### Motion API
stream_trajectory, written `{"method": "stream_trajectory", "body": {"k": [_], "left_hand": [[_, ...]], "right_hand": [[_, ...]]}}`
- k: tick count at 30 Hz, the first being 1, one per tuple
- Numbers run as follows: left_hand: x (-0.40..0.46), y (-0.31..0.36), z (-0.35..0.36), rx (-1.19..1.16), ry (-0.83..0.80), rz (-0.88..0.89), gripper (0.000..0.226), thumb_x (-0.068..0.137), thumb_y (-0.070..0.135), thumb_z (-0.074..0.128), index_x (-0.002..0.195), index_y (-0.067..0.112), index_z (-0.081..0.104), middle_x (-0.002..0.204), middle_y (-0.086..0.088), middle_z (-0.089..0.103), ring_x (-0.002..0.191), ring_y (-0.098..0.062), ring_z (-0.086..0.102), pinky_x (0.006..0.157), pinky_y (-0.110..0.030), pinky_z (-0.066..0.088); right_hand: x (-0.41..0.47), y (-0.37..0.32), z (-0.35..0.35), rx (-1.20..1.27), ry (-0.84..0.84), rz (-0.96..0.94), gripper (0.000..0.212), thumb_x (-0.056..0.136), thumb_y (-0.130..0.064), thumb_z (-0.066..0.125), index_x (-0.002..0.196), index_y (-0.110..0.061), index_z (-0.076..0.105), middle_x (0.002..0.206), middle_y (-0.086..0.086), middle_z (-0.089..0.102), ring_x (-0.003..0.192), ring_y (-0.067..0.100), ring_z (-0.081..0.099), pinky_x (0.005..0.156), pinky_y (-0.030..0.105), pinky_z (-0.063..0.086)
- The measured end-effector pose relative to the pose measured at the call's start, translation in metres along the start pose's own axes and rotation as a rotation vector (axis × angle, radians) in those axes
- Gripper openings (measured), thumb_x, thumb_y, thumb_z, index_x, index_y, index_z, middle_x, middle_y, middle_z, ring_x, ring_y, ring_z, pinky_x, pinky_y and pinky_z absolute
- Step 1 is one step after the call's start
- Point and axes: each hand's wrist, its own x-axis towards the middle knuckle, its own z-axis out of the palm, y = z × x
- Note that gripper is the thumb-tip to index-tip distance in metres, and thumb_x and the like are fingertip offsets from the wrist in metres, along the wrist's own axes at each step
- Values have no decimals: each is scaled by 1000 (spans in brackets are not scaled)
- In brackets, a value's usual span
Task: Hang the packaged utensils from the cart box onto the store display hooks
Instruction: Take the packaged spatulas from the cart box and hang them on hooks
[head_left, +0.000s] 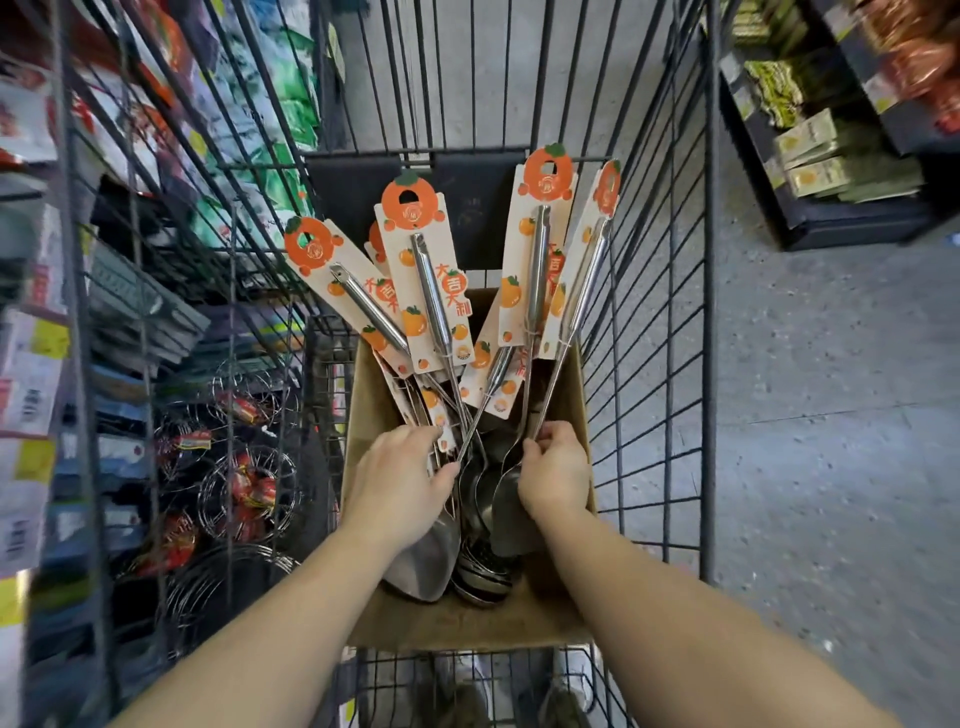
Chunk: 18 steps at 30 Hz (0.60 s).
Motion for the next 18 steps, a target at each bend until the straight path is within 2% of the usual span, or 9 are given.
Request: {"method": "stream_trajectory", "body": {"k": [3,6,10,12,14,18], "left_hand": [[-3,14,-7,-70,3,-30,44,90,41,55,131,24,53,131,2,56,123,-21,48,99,-37,42],[-5,36,-20,-237,4,-20,39,91,38,56,127,22,58,131,0,57,120,-18,51,96,-29,40],[0,54,-37,-351,-1,15,38,89,37,61,123,21,62,128,1,60,119,-15,52,98,-24,37],[3,57,-43,-414,-13,-12,38,85,40,65,120,24,64,125,3,61,117,-14,54,102,-32,42],[5,57,-46,-479,10,-46,37,82,40,68,117,25,67,121,5,64,113,-13,57,100,-38,47],[5,53,-43,-526,47,-118,34,81,30,72,113,20,69,101,7,69,98,-11,63,95,-34,50]], "right_hand": [[-16,-5,-16,-41,-38,-67,20,95,-24,54,114,-18,55,102,1,68,94,22,64,83,38,53],[-28,-17,-35,-56,-108,-146,20,94,-25,57,114,-20,57,102,-3,67,88,14,60,78,30,49],[-41,-32,-49,9,-203,-213,22,91,-25,62,114,-23,61,101,-6,68,93,11,62,86,33,54],[-45,-37,-49,31,-237,-224,23,91,-23,63,114,-23,63,101,-6,68,94,11,63,87,33,54],[-48,-39,-46,23,-263,-249,23,90,-23,63,113,-22,64,101,-5,70,95,12,64,86,32,54],[-54,-35,-38,36,-288,-259,21,90,-23,63,111,-22,66,95,-8,68,91,12,64,81,27,51]]}}
